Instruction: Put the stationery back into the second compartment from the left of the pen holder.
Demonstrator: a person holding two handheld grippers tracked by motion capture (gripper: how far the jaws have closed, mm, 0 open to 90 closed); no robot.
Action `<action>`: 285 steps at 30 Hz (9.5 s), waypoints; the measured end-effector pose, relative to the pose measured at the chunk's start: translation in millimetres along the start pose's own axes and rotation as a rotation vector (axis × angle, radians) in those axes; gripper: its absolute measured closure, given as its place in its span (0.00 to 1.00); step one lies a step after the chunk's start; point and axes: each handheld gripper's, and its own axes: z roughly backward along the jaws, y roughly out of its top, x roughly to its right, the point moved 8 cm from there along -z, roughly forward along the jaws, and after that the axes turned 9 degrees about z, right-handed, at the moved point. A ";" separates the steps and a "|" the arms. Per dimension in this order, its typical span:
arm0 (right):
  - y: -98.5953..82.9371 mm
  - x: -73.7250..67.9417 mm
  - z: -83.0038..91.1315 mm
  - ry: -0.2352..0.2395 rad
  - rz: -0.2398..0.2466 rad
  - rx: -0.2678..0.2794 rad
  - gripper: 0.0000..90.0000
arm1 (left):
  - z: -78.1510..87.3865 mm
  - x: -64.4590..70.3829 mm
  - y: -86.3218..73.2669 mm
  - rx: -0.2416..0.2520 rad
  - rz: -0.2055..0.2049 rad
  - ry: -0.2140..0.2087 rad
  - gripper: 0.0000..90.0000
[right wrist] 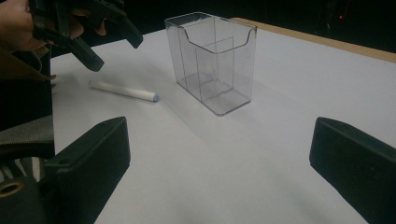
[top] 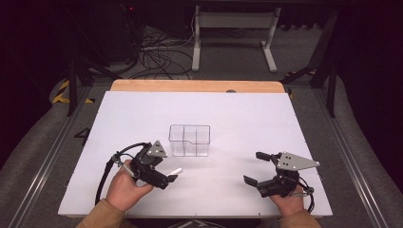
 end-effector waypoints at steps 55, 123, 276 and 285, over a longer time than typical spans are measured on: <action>-3.4 -6.2 -5.9 0.030 0.026 -0.029 0.07 | -37.3 -6.5 -25.8 -0.351 -0.063 0.041 0.86; -6.6 -7.3 -8.8 0.039 0.020 -0.029 0.07 | 54.0 -0.8 44.9 0.513 0.048 -0.116 0.87; -5.8 -9.9 -7.3 0.048 0.024 -0.004 0.06 | 47.2 0.0 46.2 0.619 0.006 -0.119 0.06; -5.6 -10.0 -6.3 0.046 0.024 0.001 0.06 | 58.2 -18.1 -10.0 0.626 0.075 -0.135 0.01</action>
